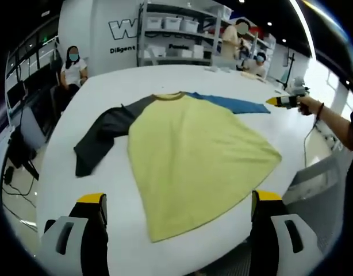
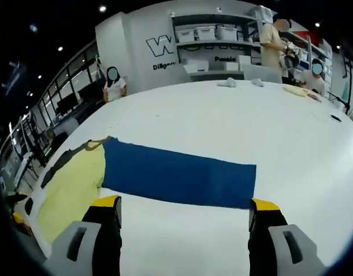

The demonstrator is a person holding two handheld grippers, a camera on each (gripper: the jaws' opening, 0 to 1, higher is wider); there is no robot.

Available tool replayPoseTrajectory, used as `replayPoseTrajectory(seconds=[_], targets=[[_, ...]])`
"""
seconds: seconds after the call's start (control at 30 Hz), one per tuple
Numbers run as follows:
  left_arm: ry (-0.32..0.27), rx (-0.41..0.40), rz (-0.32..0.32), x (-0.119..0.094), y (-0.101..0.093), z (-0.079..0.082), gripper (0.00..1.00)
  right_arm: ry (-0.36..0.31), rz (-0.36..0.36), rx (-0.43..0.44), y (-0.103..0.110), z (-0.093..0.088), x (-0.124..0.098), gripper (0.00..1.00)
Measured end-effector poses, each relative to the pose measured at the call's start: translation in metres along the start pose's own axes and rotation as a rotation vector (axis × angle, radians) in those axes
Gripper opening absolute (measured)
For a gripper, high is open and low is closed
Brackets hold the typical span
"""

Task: Fold the garment on the visible template until the final outline fits inside the template.

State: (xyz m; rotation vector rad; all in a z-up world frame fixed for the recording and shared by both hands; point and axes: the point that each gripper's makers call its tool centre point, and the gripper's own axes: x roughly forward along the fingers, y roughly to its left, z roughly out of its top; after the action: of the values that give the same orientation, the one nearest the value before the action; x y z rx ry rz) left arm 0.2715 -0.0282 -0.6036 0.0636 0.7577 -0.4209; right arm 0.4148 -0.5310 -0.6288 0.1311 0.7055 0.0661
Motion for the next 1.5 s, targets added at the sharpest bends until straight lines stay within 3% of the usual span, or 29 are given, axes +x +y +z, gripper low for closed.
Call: replayPoseTrajectory(seconds=[0.13, 0.4, 0.6, 0.9, 1.07, 1.37, 1.5], targets=[[-0.047, -0.039, -0.014, 0.001, 0.005, 0.004, 0.99, 0.057, -0.066, -0.043, -0.018, -0.011, 0.010, 0.88], [-0.065, -0.015, -0.018, 0.003, 0.002, 0.007, 0.99, 0.035, -0.089, -0.004, -0.032, -0.008, 0.025, 0.79], [-0.061, -0.005, -0.025, 0.006, 0.003, 0.007, 0.98, 0.031, -0.139, 0.039, -0.047, -0.010, 0.030, 0.62], [-0.042, 0.004, -0.031, 0.007, 0.000, 0.002, 0.97, 0.045, -0.223, 0.102, -0.072, -0.021, 0.026, 0.25], [-0.067, -0.014, -0.027, 0.006, 0.002, 0.006, 0.95, 0.049, -0.283, 0.115, -0.085, -0.023, 0.023, 0.07], [-0.070, -0.015, -0.030, 0.002, 0.002, 0.007, 0.94, 0.078, -0.304, 0.047, -0.082, -0.023, 0.024, 0.07], [-0.078, -0.016, -0.030, 0.001, 0.002, 0.008, 0.93, 0.073, -0.308, 0.058, -0.083, -0.023, 0.023, 0.07]])
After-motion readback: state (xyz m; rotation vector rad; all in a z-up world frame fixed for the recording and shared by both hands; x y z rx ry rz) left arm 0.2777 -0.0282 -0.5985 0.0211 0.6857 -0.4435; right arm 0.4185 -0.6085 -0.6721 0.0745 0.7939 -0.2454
